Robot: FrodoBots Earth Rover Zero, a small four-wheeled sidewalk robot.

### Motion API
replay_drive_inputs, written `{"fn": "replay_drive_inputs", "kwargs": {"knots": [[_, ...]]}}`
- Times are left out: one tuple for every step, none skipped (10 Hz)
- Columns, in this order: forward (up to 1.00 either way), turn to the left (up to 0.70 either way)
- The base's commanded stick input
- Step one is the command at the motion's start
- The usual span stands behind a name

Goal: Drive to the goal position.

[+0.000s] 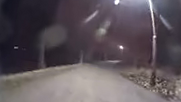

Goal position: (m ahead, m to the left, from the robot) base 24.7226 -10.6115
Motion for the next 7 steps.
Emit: {"fn": "replay_drive_inputs", "kwargs": {"knots": [[1.00,0.00],[1.00,0.00],[1.00,0.00],[1.00,0.00],[1.00,0.00],[1.00,0.00],[1.00,0.00]]}}
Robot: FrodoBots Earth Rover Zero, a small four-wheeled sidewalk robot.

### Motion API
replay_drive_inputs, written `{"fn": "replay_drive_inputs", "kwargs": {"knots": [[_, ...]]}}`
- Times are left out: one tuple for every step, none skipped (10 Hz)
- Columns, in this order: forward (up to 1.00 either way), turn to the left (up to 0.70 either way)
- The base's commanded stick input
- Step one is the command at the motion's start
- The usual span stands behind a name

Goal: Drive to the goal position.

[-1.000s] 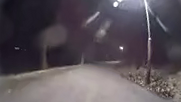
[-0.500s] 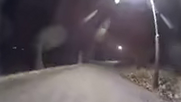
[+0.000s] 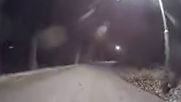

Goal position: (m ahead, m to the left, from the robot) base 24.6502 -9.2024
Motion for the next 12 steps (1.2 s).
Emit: {"fn": "replay_drive_inputs", "kwargs": {"knots": [[1.00,0.00],[1.00,0.00],[1.00,0.00],[1.00,0.00],[1.00,0.00],[1.00,0.00],[1.00,0.00],[1.00,0.00],[1.00,0.00],[1.00,0.00],[1.00,0.00],[1.00,0.00]]}}
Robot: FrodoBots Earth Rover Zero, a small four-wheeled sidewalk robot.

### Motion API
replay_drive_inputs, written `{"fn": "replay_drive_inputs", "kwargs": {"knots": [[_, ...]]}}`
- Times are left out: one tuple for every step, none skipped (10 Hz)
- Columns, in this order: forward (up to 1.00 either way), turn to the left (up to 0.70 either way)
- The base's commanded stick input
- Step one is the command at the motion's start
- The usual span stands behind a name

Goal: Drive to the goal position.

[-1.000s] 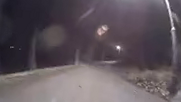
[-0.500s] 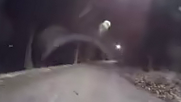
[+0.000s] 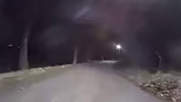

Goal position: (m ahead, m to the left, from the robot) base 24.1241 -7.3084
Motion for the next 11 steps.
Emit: {"fn": "replay_drive_inputs", "kwargs": {"knots": [[1.00,0.00],[1.00,0.00],[1.00,0.00],[1.00,0.00],[1.00,0.00],[1.00,0.00],[1.00,0.00],[1.00,0.00],[1.00,0.00],[1.00,0.00],[1.00,0.00]]}}
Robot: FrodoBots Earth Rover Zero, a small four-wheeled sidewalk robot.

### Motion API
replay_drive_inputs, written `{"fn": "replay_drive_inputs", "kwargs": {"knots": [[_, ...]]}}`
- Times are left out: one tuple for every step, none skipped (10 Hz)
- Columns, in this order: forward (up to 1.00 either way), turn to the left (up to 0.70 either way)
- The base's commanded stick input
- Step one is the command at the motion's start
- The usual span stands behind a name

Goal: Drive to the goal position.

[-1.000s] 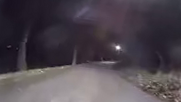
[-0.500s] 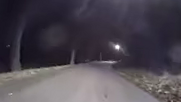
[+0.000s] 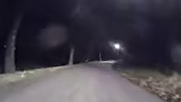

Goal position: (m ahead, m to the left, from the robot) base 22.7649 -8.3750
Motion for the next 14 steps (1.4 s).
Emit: {"fn": "replay_drive_inputs", "kwargs": {"knots": [[1.00,0.00],[1.00,0.00],[1.00,0.00],[1.00,0.00],[1.00,0.00],[1.00,0.00],[1.00,0.00],[1.00,0.00],[1.00,0.00],[1.00,0.00],[1.00,0.00],[1.00,0.00],[1.00,0.00],[1.00,0.00]]}}
